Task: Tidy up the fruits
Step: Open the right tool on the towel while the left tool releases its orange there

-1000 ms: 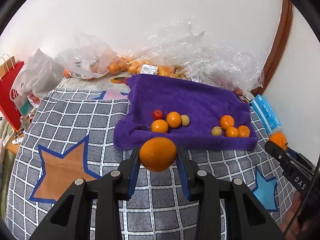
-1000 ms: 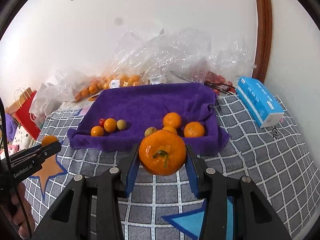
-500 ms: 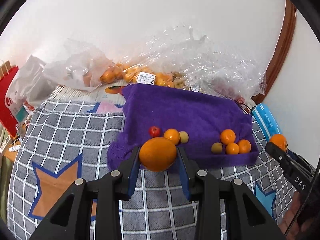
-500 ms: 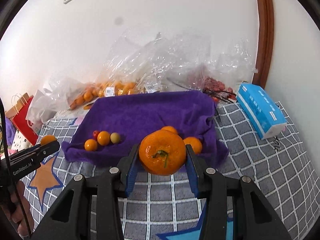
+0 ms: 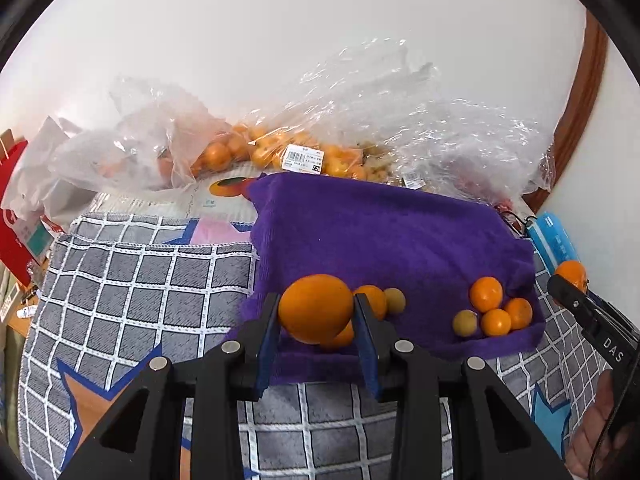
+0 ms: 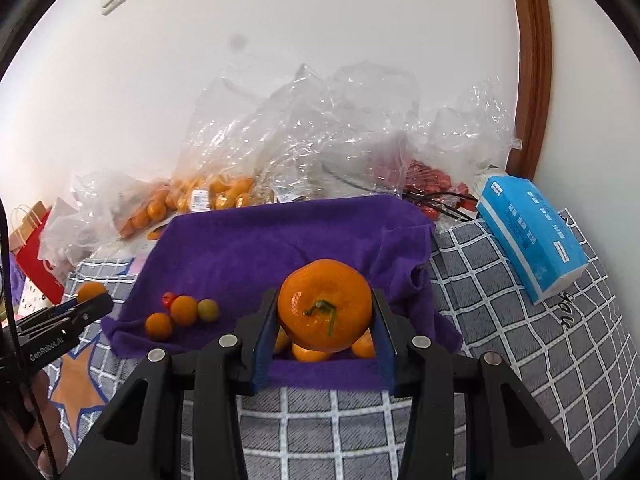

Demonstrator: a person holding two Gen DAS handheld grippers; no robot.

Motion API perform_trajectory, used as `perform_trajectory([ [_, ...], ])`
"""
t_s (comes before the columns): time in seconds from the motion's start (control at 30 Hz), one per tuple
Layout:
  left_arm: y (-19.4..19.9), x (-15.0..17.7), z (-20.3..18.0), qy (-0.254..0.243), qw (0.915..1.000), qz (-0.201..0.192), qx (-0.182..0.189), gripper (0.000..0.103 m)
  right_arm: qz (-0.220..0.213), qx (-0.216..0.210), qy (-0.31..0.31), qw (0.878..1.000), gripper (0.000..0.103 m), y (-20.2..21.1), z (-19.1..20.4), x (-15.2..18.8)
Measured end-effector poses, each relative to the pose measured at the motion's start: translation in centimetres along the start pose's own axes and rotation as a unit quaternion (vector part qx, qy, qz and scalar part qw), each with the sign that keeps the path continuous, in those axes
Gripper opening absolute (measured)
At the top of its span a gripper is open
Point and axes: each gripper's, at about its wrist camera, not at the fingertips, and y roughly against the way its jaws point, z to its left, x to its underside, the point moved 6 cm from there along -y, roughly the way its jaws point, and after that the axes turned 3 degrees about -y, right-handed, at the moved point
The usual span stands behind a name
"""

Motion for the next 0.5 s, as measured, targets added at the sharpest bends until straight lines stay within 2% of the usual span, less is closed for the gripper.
perform_trajectory([
  [0.27,-3.5,-1.3,-0.4,0.005,0.9999,0.013,0.006,0.034,0.007,0.002,-0.010,1.000,0.043,-3.3,-1.0,-0.6],
  [0.5,-5.9,-0.8,-1.4,0.007,0.9992,0.035,0.016,0.034,0.042,0.011,-0.013,0.999,0.043,-6.4,-2.4,0.9],
])
